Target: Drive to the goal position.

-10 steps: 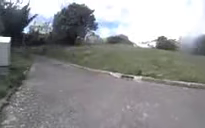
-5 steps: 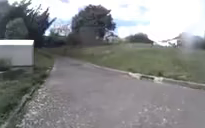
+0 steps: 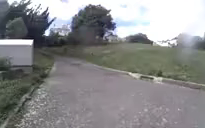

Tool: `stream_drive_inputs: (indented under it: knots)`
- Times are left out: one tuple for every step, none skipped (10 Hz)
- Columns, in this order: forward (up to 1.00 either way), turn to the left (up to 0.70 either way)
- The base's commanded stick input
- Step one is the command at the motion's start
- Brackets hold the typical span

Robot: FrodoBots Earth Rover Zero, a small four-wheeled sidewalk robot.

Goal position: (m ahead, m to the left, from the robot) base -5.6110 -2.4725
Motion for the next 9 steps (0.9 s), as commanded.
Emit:
stream_drive_inputs:
  knots:
    - [0.06,0.00]
    - [0.02,0.00]
    - [0.00,0.00]
    - [0.00,0.00]
    - [0.07,0.01]
    - [0.50,0.15]
    - [0.60,0.22]
    - [0.57,0.31]
    - [0.41,0.25]
